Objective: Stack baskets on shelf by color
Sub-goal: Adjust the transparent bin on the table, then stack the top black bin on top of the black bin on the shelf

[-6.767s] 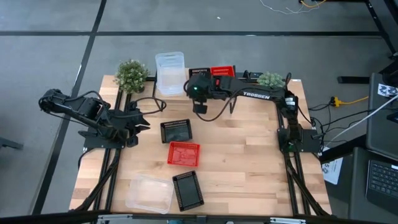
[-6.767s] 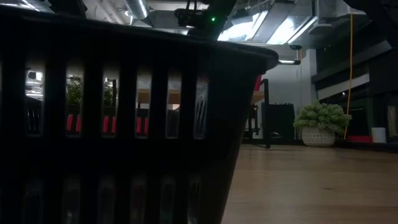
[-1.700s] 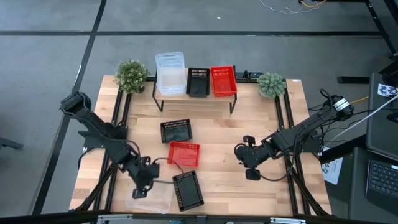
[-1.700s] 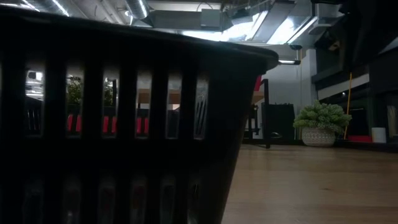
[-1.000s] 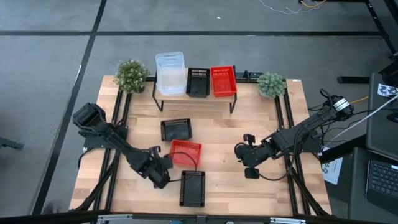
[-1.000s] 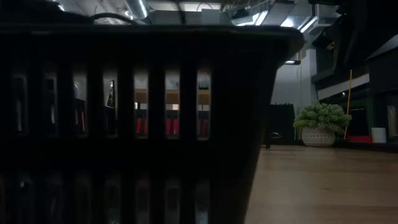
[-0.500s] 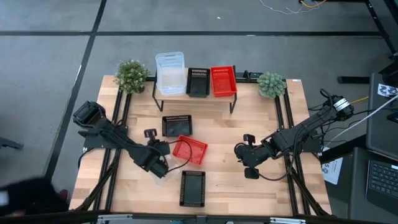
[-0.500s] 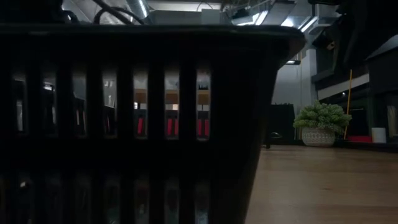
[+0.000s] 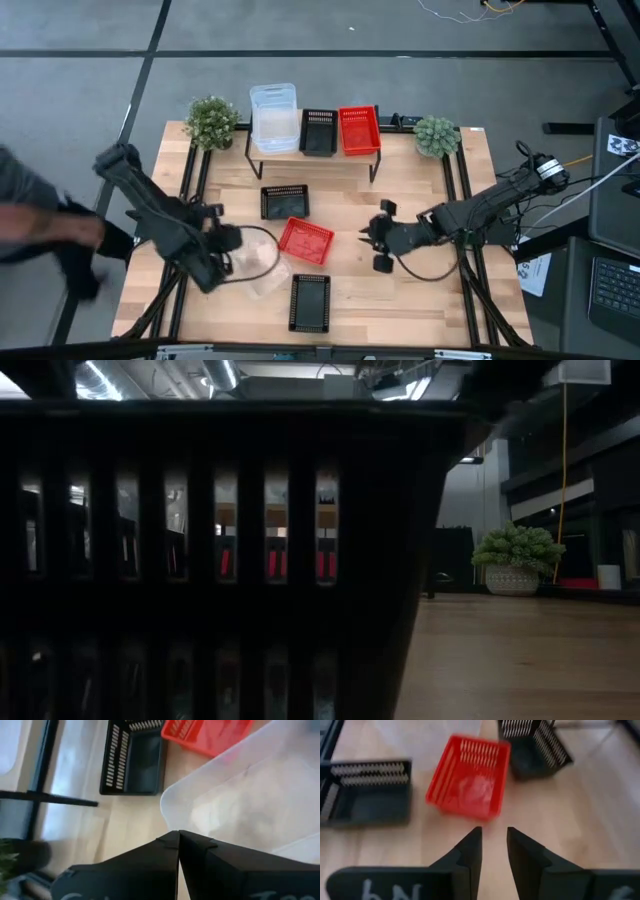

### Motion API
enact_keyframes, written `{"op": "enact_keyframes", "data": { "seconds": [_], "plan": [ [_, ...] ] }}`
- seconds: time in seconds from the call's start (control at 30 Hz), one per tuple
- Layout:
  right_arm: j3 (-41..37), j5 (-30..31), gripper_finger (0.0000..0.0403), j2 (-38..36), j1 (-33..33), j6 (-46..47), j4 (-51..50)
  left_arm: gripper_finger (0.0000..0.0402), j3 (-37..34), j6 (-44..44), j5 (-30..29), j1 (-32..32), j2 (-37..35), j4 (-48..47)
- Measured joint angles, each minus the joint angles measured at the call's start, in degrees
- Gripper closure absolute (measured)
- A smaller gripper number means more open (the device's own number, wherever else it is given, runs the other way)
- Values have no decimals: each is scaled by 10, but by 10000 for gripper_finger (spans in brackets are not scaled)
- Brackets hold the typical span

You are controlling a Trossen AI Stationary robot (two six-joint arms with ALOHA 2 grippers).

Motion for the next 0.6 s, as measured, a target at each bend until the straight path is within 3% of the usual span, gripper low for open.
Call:
{"op": "enact_keyframes", "data": {
  "seconds": [0.17, 0.3, 0.43, 0.6],
  "plan": [
    [5, -46, 313, 32, -60, -96, 96, 401, -72, -5, -46, -12, -102, 54],
    [60, -91, 313, 105, -104, -152, 124, 401, -121, -4, -88, -13, -156, 95],
    [161, -97, 313, 209, -142, -212, 108, 401, -141, -2, -113, -13, -179, 103],
    [302, -103, 313, 338, -184, -248, 7, 401, -161, -15, -114, -13, -196, 101]
  ]
}}
